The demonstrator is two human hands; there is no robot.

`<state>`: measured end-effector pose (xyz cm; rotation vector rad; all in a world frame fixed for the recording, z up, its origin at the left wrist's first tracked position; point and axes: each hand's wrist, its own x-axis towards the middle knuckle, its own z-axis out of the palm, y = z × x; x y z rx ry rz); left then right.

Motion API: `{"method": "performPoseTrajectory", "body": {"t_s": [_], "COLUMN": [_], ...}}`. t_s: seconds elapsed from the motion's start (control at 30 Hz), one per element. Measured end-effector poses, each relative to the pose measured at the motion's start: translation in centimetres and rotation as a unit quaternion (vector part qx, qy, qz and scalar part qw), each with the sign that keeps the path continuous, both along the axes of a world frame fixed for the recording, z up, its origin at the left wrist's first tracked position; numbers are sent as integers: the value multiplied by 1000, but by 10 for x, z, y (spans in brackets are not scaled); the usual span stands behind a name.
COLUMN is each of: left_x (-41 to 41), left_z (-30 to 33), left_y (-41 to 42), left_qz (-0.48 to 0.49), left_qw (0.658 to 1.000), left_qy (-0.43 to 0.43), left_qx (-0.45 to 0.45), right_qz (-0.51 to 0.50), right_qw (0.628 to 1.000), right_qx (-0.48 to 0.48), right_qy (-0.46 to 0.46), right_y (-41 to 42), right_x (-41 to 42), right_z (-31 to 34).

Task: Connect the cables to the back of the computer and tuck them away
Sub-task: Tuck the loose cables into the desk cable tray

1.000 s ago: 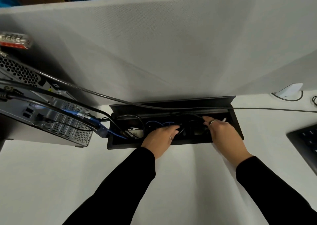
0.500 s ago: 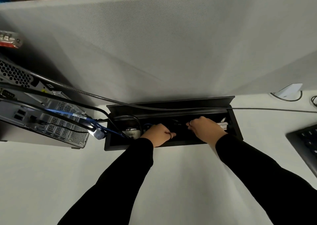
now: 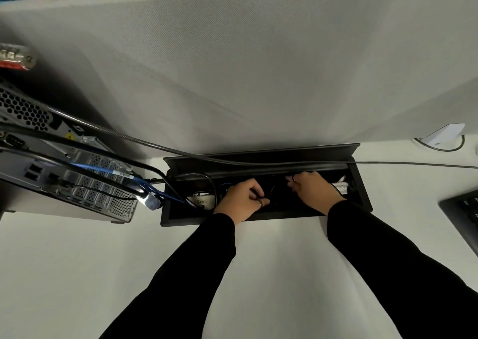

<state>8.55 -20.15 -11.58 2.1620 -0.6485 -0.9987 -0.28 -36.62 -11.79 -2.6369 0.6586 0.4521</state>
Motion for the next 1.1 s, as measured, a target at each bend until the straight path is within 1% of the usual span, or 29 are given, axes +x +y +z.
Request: {"method": "performPoseTrajectory", "body": {"t_s": [0.1,0.17,0.2,0.23,0.27,0.33,0.37,0.43,0.5,0.6,0.67,0.8,0.9,0.93,1.03,1.07,1.1], "left_x": [0,-5,-8,-12,-14,-16,-17,-17,-17,-13,-9,-9,-9,-8,-7,-8,-9], "left_z": [2,4,4,4,3,5,6,9,11,10,10,19,24,24,24,24,24], "left_y": [3,5,7,9,11,16,19,22,22,20,19,9,4,2,0,1,3], "left_qz": [21,26,29,28,18,-28,-61,-124,-166,-191,-200,-207,-218,-223,-223,-213,-202], "left_qw": [999,996,992,985,978,970,969,963,958,963,968,971,967,965,963,966,970], "left_qy": [-15,-61,-100,-142,-175,-203,-206,-217,-220,-180,-150,-106,-87,-81,-81,-85,-94], "left_qx": [-40,-53,-67,-89,-110,-130,-123,-98,-86,-55,-24,52,98,110,126,118,101], "right_qz": [-4,8,10,13,18,39,54,79,73,83,96,90,105,89,55,53,54], "right_qw": [1000,999,998,994,987,974,973,978,979,981,986,992,990,989,983,984,987], "right_qx": [4,-29,-65,-100,-111,-56,-13,53,80,82,78,87,79,99,152,155,150], "right_qy": [0,10,-6,-51,-116,-215,-226,-188,-174,-157,-114,-2,55,69,82,66,26], "right_y": [3,8,11,15,19,25,28,32,30,23,21,22,24,23,17,15,13], "right_x": [-6,-13,-18,-24,-29,-39,-42,-47,-50,-49,-44,-30,-19,-16,-12,-14,-18], "right_z": [11,18,22,27,29,29,27,21,15,15,19,31,32,33,32,30,28]}}
